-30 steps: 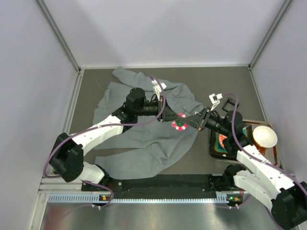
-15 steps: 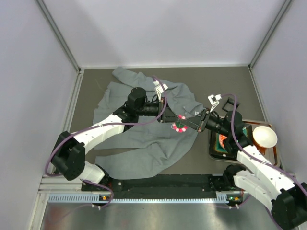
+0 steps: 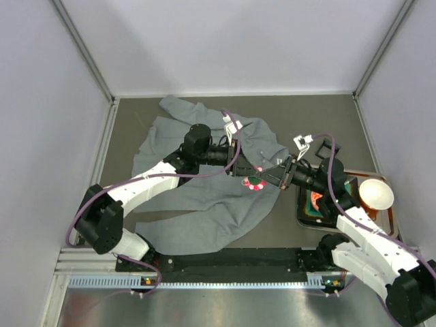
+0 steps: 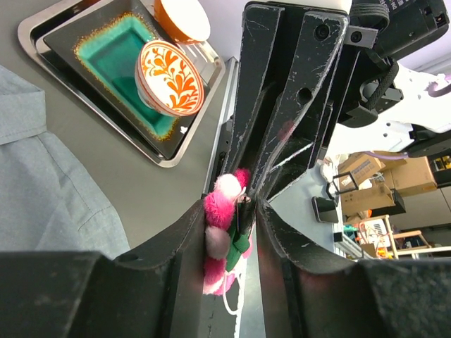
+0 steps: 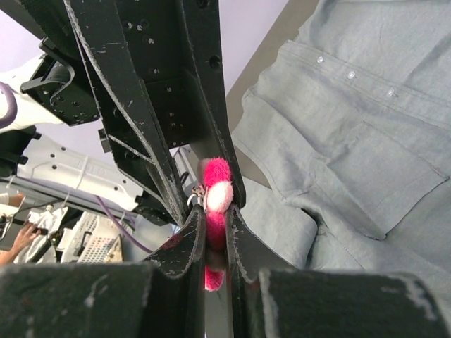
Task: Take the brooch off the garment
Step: Close the brooch.
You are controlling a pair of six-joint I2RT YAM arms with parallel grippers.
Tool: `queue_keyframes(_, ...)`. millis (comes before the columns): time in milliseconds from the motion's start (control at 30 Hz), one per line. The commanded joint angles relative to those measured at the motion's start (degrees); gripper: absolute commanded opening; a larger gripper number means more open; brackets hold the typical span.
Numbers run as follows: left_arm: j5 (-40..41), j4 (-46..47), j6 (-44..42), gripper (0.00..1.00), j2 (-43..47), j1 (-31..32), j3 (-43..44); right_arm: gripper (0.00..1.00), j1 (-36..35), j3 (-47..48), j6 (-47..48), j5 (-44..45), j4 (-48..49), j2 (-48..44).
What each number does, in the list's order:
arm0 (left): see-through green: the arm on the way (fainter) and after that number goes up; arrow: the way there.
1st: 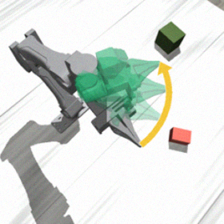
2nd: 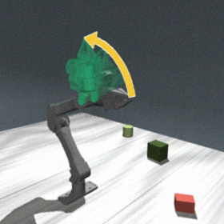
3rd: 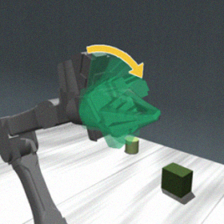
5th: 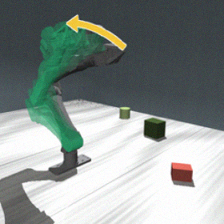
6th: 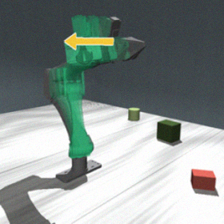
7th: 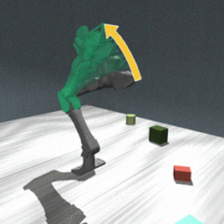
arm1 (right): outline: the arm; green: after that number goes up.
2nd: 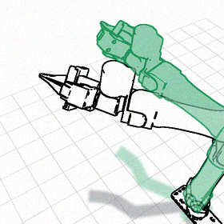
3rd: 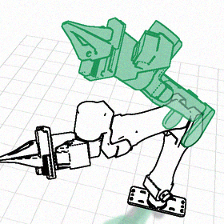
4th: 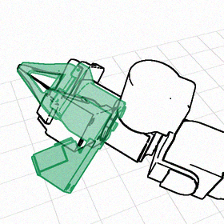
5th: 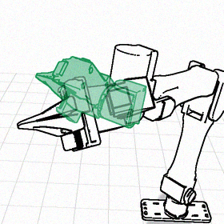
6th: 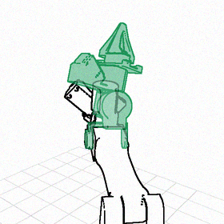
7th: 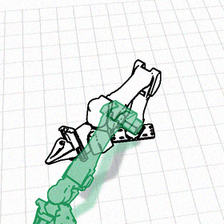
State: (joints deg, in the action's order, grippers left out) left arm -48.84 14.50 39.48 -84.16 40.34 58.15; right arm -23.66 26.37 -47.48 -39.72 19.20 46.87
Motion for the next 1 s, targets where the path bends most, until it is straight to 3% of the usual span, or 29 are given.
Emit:
queue_keyframes(0,-1.1,1.0,-0.4,0.37,-0.2,1.2,2.8,0.0,-1.5,3.3,1.0,-1.8,2.2,-0.7)
queue_keyframes(133,-0.5,1.8,-0.6,0.37,1.3,1.1,1.8,0.0,-1.5,3.5,1.4,-1.7,1.8,-0.7)
queue_keyframes(433,0.6,0.3,-2.0,0.59,4.2,0.8,-0.8,0.0,-1.5,3.3,1.4,-1.0,1.3,-1.3)
queue_keyframes(733,2.8,-4.5,-4.6,0.66,5.7,0.3,-1.5,0.0,-1.4,2.8,-0.2,1.3,0.7,-1.6)
queue_keyframes(967,4.3,-6.2,-5.6,0.65,5.4,0.4,-0.9,0.0,-1.5,2.6,-2.0,2.9,1.4,-1.6)
